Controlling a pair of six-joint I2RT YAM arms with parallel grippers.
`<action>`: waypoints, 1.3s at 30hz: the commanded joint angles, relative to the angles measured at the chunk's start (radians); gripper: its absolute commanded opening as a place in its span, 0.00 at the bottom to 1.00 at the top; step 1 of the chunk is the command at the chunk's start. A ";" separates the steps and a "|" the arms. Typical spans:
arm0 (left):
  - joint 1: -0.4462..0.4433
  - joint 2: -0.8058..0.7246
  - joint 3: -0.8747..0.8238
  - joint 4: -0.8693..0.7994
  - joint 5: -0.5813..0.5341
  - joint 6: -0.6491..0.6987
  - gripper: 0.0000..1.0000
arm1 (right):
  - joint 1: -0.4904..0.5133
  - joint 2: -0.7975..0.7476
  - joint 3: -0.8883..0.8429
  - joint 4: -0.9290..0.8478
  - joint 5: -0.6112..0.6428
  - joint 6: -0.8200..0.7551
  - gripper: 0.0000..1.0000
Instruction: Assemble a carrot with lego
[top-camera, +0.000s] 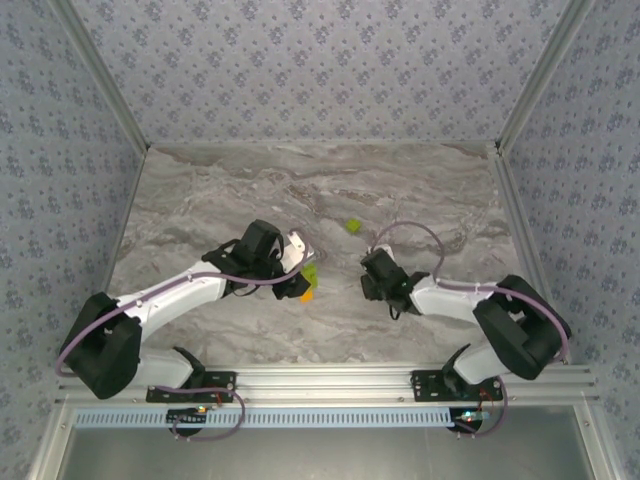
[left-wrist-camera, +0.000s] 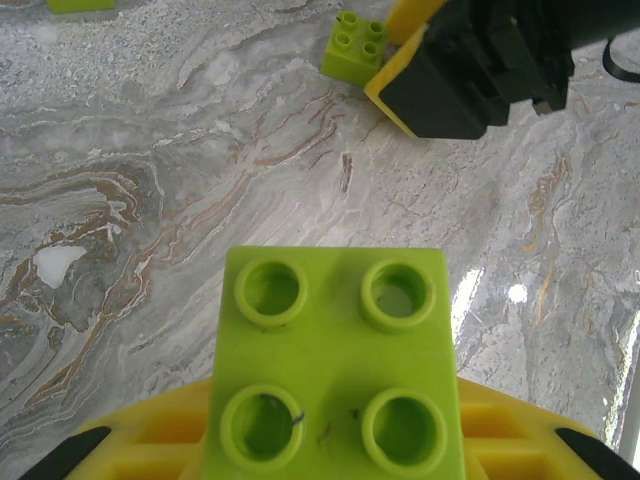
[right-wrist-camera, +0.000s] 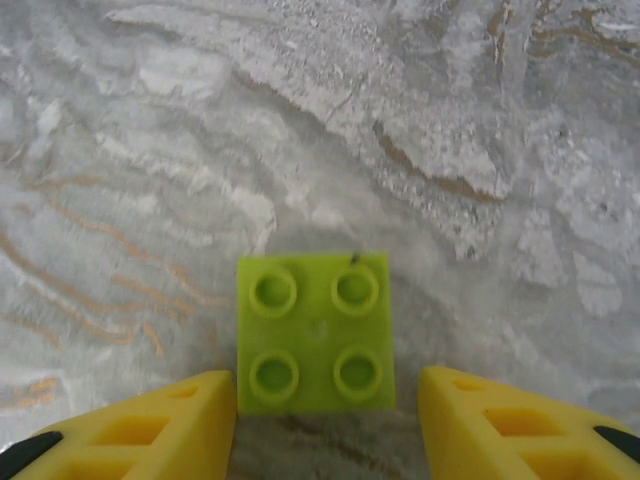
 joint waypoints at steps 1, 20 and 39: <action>-0.005 -0.002 0.019 0.020 0.002 -0.007 0.09 | 0.057 -0.015 -0.136 0.175 0.096 0.025 0.53; -0.005 -0.001 0.018 0.022 -0.012 -0.008 0.09 | 0.129 0.454 -0.214 0.702 0.244 -0.028 0.47; -0.005 -0.009 0.018 0.019 -0.013 -0.010 0.09 | 0.079 0.003 -0.140 0.246 0.054 -0.062 0.09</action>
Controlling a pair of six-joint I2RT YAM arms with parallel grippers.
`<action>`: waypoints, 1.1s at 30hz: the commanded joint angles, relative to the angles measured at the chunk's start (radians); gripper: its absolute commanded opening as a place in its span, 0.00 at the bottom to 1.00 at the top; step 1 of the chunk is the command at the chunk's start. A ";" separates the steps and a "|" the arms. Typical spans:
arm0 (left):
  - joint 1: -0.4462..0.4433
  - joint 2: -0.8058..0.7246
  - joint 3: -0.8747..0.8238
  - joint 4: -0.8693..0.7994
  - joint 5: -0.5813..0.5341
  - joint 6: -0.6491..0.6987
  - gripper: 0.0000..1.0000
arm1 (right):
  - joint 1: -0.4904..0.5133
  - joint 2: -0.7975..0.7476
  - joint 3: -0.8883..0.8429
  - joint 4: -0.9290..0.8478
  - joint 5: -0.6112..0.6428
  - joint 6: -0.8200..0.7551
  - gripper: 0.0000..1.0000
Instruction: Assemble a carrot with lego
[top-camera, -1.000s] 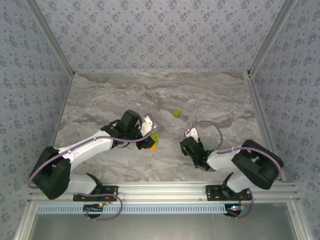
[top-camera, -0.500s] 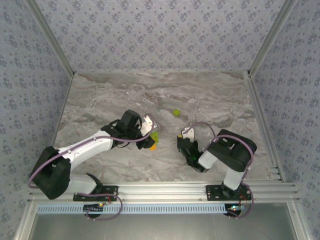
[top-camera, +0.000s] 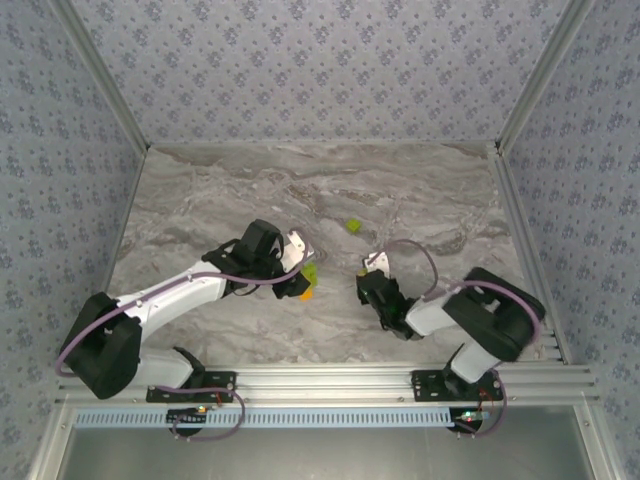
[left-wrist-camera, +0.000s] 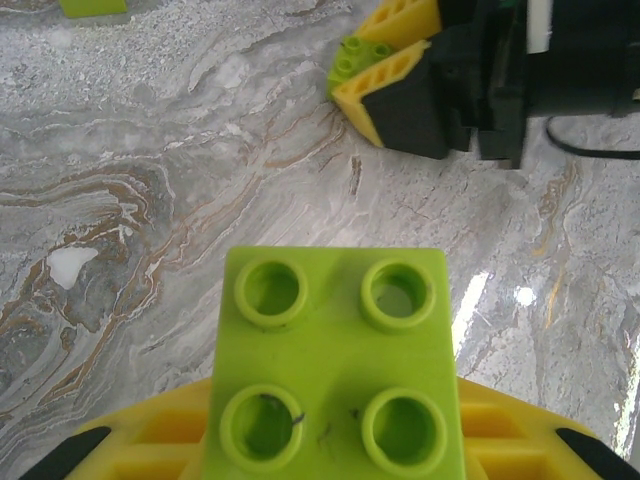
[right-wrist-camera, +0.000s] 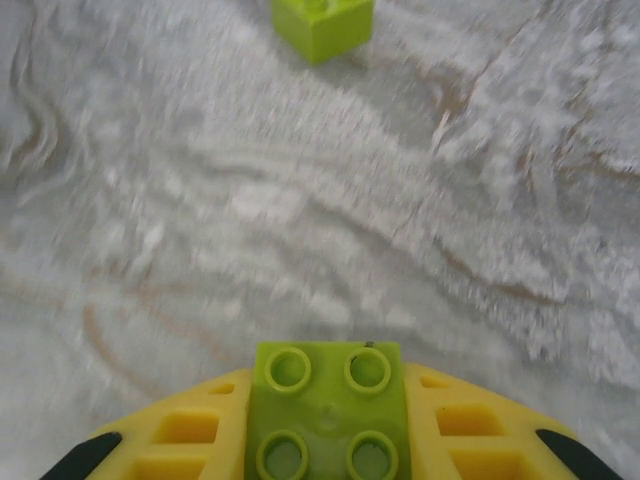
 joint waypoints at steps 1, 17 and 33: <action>-0.005 -0.009 0.018 0.012 0.003 -0.008 0.09 | -0.027 -0.170 0.055 -0.407 -0.136 -0.044 0.10; -0.012 0.005 0.053 -0.035 0.224 0.007 0.12 | -0.287 -0.429 0.434 -0.987 -1.094 -0.361 0.12; -0.118 0.025 0.106 -0.128 0.450 0.044 0.12 | -0.309 -0.299 0.594 -1.066 -1.458 -0.588 0.11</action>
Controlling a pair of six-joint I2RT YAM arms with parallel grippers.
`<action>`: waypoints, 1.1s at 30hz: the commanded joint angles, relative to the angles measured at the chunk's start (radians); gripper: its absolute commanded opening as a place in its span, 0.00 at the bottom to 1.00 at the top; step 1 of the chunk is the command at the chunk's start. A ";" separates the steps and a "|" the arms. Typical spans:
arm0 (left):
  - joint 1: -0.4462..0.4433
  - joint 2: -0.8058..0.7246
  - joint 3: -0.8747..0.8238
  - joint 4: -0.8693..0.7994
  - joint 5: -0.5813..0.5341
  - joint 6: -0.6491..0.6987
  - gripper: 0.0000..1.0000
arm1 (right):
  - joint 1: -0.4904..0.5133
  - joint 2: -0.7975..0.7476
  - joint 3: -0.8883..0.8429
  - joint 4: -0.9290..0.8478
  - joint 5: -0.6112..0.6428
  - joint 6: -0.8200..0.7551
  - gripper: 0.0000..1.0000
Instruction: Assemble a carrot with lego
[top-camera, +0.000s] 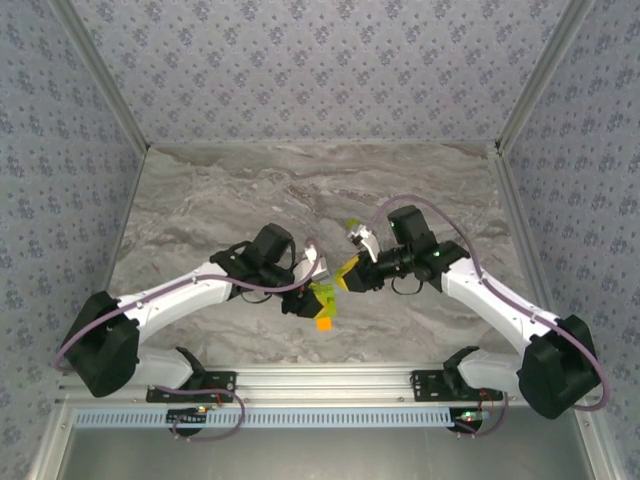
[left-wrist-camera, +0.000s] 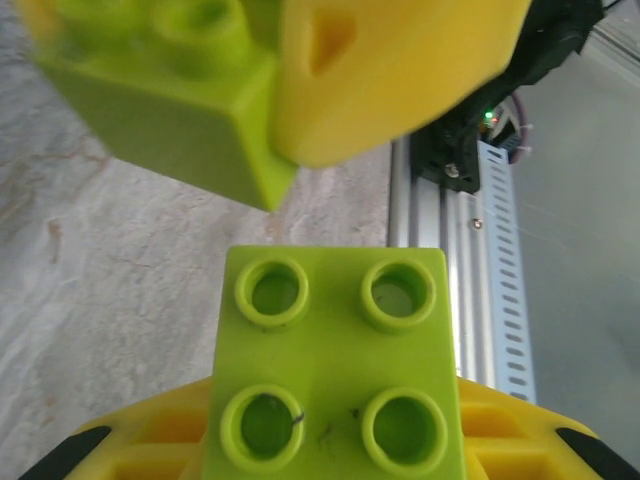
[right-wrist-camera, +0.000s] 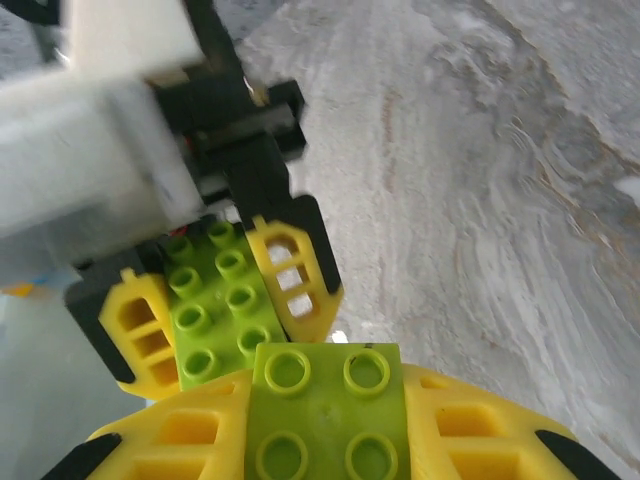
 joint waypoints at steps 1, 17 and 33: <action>-0.015 0.012 0.049 -0.041 0.073 0.036 0.12 | -0.016 0.037 0.093 -0.126 -0.134 -0.138 0.11; -0.016 -0.024 0.058 -0.052 0.091 0.040 0.11 | -0.017 0.172 0.198 -0.390 -0.289 -0.362 0.11; -0.016 -0.018 0.063 -0.060 0.086 0.040 0.11 | -0.005 0.200 0.224 -0.314 -0.251 -0.315 0.11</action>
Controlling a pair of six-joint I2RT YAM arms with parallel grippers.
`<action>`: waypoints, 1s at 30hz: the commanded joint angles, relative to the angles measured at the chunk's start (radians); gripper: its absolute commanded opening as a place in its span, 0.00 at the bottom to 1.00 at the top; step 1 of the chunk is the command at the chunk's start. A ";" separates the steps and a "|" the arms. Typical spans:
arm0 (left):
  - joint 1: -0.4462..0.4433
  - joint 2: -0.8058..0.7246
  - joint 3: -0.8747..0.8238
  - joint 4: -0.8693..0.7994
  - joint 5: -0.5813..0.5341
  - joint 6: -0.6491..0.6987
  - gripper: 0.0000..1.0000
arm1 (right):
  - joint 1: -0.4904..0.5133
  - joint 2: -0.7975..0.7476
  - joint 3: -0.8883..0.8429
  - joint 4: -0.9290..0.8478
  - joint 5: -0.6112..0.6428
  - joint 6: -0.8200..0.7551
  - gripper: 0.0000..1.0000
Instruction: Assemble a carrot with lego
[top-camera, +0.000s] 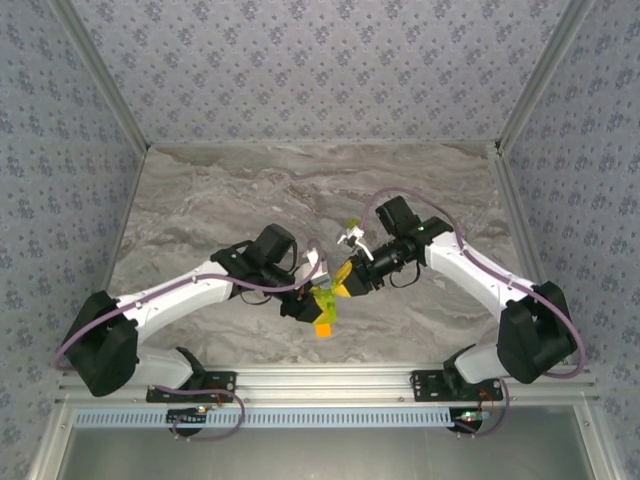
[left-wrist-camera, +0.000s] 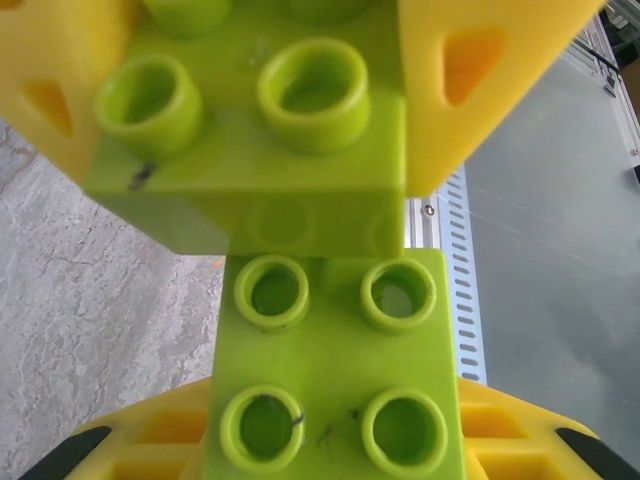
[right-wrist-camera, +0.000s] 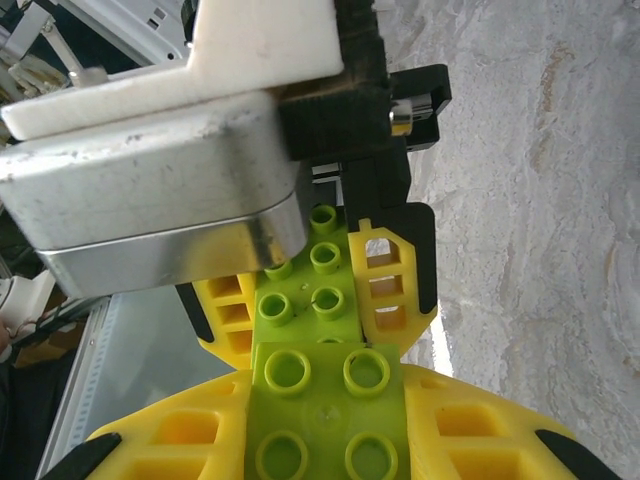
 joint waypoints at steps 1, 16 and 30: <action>-0.005 -0.017 0.039 0.011 0.034 0.021 0.11 | 0.003 0.006 0.055 0.024 0.002 0.015 0.10; -0.004 -0.023 0.040 0.010 0.015 0.021 0.10 | 0.024 0.054 0.080 -0.077 -0.045 -0.066 0.10; -0.004 -0.025 0.040 0.006 -0.009 0.023 0.08 | 0.032 0.097 0.097 -0.216 -0.070 -0.177 0.10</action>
